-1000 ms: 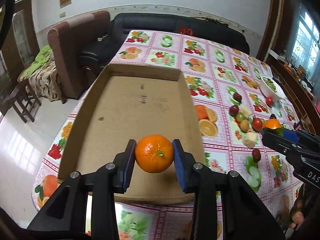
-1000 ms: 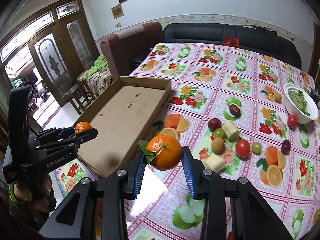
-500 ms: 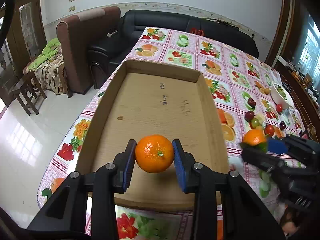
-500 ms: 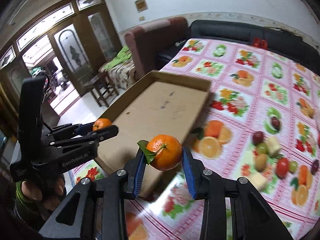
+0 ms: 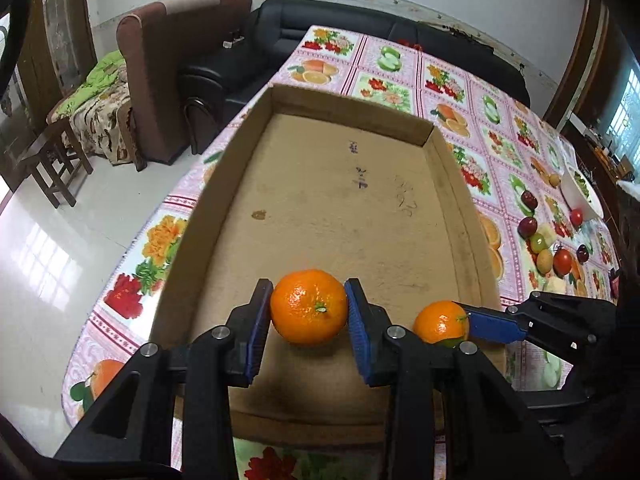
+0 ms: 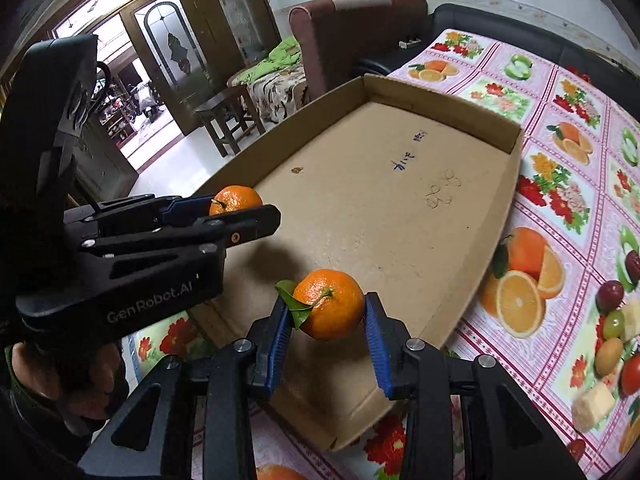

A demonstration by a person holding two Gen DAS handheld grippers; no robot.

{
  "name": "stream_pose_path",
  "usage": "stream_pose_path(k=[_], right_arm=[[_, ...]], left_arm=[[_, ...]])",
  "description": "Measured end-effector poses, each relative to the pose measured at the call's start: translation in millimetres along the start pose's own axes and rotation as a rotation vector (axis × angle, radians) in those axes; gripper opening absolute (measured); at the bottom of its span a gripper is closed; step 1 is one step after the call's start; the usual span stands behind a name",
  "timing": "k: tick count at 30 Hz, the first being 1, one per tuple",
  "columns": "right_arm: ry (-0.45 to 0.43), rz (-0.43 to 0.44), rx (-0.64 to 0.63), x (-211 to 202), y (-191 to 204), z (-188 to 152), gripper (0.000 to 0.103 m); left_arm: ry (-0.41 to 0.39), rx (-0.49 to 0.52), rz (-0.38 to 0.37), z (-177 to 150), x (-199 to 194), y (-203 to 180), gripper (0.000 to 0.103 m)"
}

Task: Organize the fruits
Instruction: 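Carry both mandarins over the cardboard tray and open both tools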

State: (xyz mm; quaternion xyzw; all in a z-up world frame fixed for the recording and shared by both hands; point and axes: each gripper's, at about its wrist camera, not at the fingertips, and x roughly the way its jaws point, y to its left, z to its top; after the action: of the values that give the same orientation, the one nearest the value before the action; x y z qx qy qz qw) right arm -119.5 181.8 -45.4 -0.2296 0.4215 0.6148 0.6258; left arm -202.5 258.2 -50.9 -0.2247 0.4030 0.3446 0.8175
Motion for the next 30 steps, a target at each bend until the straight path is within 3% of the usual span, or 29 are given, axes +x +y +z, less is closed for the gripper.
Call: stream_pose_path(k=[6,13,16,18,20,28,30], right_arm=[[0.043,-0.002,-0.008,16,-1,1,0.036],[0.052,-0.024,-0.030,18,3,-1,0.037],[0.053,-0.016,-0.028,16,4,0,0.045],[0.049,-0.013,-0.022,13,3,0,0.057],[0.033,-0.006,-0.017,7,2,0,0.064],[-0.039,-0.025,0.014,-34,-7,-13,0.064],[-0.061,-0.042,0.031,-48,-14,-19,0.064]], left_arm=[[0.052,0.000,0.002,-2,20,-1,0.034],[0.057,0.012,0.011,-1,20,-2,0.035],[0.066,0.001,0.006,-2,18,-1,0.035],[0.063,-0.002,0.008,-1,14,-2,0.035],[0.056,-0.005,0.006,0,9,-3,0.037],[-0.027,0.005,0.041,6,-20,-16,0.055],[-0.038,0.008,0.049,5,-24,-20,0.055]])
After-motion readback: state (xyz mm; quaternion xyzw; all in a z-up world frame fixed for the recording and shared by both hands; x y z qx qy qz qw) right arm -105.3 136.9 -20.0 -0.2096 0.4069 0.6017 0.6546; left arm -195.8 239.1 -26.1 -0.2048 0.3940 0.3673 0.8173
